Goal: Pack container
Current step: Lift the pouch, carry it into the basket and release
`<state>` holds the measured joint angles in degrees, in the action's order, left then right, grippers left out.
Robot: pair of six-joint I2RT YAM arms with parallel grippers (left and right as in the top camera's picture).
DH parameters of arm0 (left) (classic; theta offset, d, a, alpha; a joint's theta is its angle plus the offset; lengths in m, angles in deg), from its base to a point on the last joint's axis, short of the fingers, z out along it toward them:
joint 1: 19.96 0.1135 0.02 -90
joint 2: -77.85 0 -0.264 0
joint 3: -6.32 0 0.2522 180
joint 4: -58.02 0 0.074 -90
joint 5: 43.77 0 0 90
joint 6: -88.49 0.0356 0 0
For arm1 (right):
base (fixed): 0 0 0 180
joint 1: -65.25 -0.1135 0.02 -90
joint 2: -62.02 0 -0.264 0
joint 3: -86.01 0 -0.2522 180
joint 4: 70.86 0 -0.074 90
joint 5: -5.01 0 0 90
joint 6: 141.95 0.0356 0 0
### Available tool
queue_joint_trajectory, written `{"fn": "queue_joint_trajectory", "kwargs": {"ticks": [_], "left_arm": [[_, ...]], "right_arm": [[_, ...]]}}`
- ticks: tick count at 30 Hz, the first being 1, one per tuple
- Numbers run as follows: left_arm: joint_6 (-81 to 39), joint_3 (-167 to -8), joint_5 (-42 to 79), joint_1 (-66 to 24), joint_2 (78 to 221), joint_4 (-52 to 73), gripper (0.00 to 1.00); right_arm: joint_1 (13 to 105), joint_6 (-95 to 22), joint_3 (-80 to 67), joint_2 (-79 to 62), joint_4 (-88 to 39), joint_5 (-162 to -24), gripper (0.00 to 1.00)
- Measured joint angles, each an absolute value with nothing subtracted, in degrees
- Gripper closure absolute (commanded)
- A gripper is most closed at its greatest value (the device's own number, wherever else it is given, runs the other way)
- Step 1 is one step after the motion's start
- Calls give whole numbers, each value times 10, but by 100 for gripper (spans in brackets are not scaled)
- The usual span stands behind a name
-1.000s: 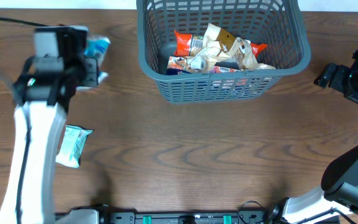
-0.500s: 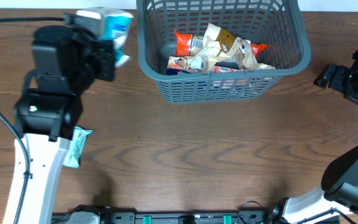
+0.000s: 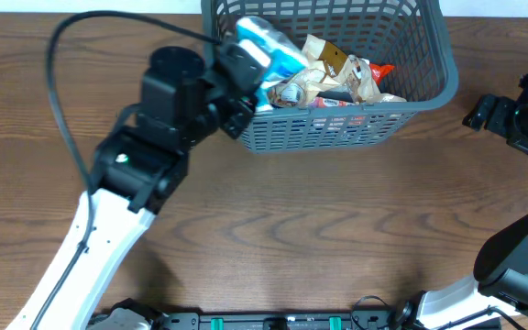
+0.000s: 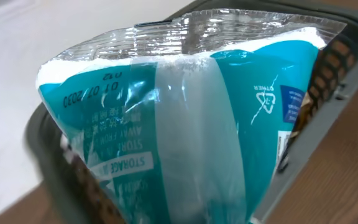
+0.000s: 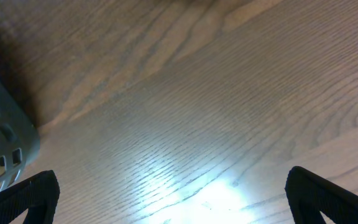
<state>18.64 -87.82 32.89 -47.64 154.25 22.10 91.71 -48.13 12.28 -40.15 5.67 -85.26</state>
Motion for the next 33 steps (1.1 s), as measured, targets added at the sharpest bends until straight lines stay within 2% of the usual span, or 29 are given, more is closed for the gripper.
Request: {"fn": "queue_joint_trajectory", "kwargs": {"ticks": [6,18,27,33], "left_arm": [[205,-904,329,-490,1597,235,94],[211,-1118,329,-490,1758,236,94],[211,-1132,329,-490,1864,229,94],[243,-1132,331,-489,1910,172,94]], "right_arm": [[917,-481,123,-402,57,-853,1],[917,-481,123,-402,57,-853,1],[917,-481,123,-402,57,-853,1],[917,-481,123,-402,57,-853,1]]}}
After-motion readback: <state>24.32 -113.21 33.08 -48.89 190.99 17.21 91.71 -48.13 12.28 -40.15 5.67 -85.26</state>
